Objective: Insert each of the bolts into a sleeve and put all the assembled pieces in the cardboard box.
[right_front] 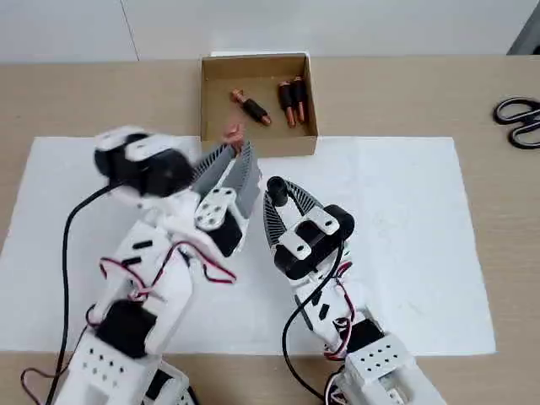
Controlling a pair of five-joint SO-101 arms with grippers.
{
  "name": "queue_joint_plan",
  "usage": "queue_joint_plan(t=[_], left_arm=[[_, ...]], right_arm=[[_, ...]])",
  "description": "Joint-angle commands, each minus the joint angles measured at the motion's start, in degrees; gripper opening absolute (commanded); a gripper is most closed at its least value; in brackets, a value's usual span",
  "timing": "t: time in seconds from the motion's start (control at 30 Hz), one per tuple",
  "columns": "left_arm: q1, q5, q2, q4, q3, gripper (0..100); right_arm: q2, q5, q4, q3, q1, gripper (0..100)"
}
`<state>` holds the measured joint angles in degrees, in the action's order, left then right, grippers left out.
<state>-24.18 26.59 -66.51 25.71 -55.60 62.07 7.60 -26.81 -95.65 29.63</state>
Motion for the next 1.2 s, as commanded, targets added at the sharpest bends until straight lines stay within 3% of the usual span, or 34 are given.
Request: queue_joint_plan(t=[0.0,0.6,0.87,1.17], left_arm=[[0.26,6.33,-2.46,-0.88,-2.15,1],[0.26,2.73,-2.46,-2.90,-1.71,1],[0.44,2.55,-2.37,-4.66,-0.13,1],[0.09,-7.30,-2.64,-4.66,-4.53,1]], right_arm=[[1.10,-0.35,-1.19,-0.44,0.04,0.4],[1.19,-0.26,-7.16,-0.44,0.57,0.4],[1.19,-0.18,-7.16,-0.44,5.41,0.4],[1.19,-0.18,-7.16,-0.44,5.32,0.4]])
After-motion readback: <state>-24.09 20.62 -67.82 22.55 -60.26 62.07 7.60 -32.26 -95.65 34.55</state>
